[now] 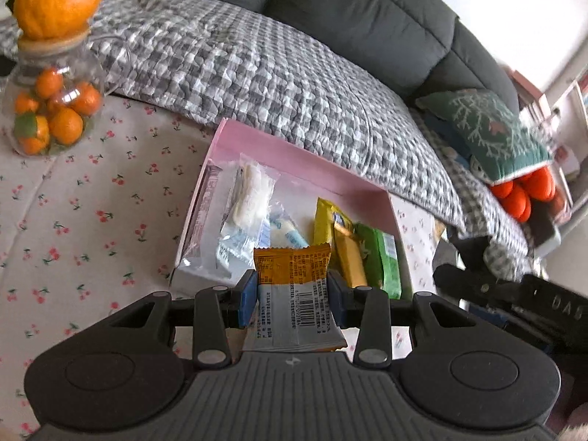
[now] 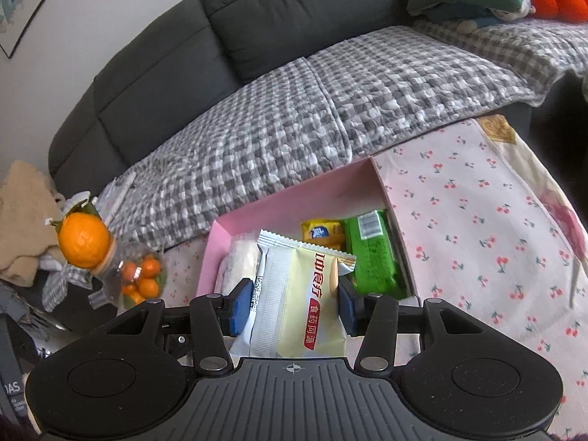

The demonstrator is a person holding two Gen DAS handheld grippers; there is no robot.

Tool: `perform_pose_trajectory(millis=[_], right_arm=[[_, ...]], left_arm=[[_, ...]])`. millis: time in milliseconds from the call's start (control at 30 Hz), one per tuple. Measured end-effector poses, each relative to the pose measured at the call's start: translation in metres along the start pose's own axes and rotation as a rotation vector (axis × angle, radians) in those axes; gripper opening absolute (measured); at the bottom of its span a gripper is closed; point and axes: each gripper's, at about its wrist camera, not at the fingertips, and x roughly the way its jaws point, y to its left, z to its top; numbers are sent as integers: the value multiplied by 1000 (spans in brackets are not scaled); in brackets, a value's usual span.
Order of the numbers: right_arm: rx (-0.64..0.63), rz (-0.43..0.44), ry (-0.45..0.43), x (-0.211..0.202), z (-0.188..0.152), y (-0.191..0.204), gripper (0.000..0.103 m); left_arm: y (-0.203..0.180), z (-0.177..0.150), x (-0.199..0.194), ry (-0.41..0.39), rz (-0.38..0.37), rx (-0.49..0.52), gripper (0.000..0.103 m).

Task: Organize snacks
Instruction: 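Carry both held packs over the pink box and lower them inside, then open both tools to release the packs into the box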

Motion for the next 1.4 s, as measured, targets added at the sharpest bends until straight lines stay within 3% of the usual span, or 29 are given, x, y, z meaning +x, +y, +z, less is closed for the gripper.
perform_pose_trajectory(millis=[233,533,800,1033,1400], right_arm=[[37,-4,-3,22,9,-6,47],[86,4,-10,45,21,-20,47],[120,8,-12,68,32,-29,47],[122,41,-15,90,42,-21,48],[82,112,-35,123,43,-3,50]], left_arm=[[-9,7,23,4,-43,23,37],[-5,12,45,-8,-9,56,38],[1,14,38,-27,19,27,52],[2,16,29,-60,102,71,59],[9,13,35,-45,150,59,60]])
